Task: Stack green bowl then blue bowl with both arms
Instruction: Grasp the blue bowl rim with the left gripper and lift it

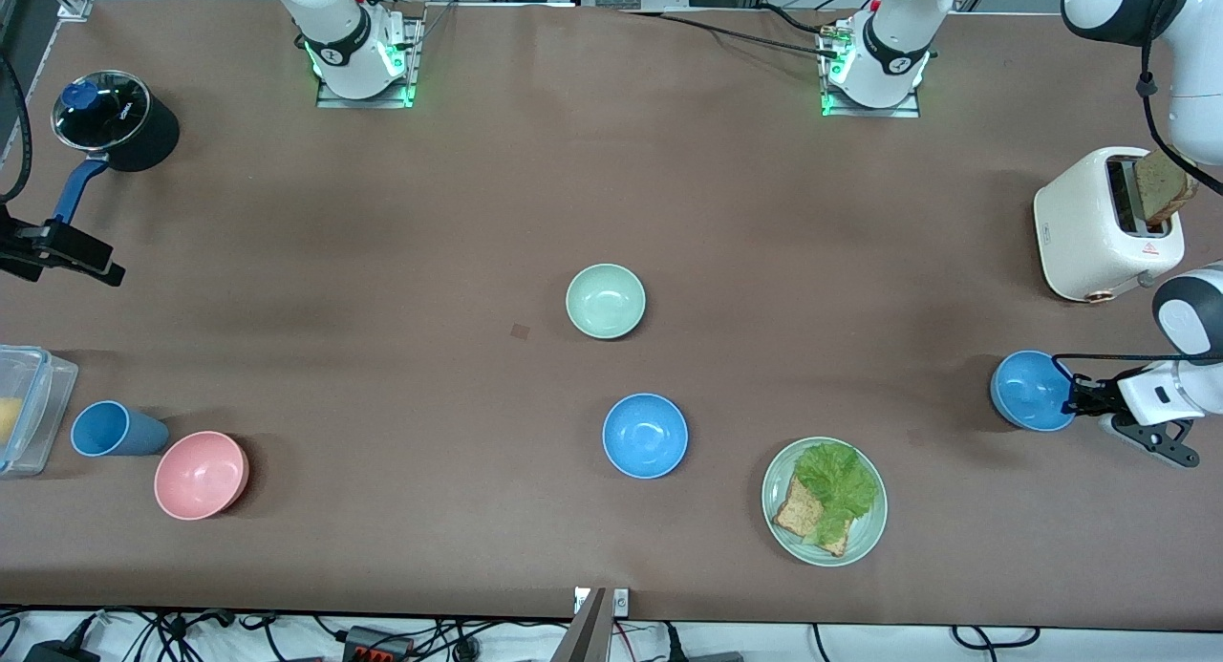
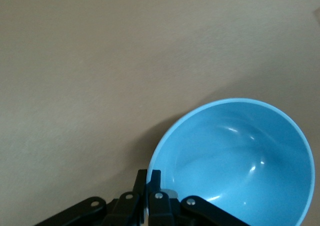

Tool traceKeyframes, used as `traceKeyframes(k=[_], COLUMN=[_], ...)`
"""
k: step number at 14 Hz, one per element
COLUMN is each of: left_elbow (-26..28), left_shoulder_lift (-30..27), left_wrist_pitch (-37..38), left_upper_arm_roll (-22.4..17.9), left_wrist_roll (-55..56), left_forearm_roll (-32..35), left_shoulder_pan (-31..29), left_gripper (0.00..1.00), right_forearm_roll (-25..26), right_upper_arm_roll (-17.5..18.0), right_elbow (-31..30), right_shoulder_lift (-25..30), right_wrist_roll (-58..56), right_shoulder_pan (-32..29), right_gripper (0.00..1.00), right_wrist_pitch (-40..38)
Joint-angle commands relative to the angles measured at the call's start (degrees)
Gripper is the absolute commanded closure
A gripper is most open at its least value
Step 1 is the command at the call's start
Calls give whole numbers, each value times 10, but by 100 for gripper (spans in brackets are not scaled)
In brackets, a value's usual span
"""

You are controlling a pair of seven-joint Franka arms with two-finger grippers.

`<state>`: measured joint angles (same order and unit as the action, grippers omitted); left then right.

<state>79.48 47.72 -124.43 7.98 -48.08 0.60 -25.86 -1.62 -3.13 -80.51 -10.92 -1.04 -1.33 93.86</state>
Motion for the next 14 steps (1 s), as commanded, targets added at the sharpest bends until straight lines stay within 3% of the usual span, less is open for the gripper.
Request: traceKeyframes(k=[1,4,7,11,14], left_elbow=[-2,-9,-8,1,74], left_shoulder_lift=[0,-17,-53,-111,-173], left_wrist_pitch=[21,87,185,264,253], left_upper_arm_roll=[2,5,48,133,229], left_wrist_roll=[-18,-13,10,153,359], left_forearm_roll=[-4,-10,-12,-17,-17], left_shoulder_pan=[12,22,25,26,24], left_gripper=[100,100,100,100,100], right_forearm_roll=[14,15,15,14,14], right_upper_arm_roll=[8,9,10,11,10], right_elbow=[-67,-152,-167,-163,-163], right_shoulder_lift=[44,94,113,115,116], right_wrist_roll=[-10,-11,-12,-11,-11], right_shoulder_pan=[-3,-2,-3,-3,-3], right_gripper=[0,0,0,0,0], right_wrist_pitch=[22,76,60,33,33])
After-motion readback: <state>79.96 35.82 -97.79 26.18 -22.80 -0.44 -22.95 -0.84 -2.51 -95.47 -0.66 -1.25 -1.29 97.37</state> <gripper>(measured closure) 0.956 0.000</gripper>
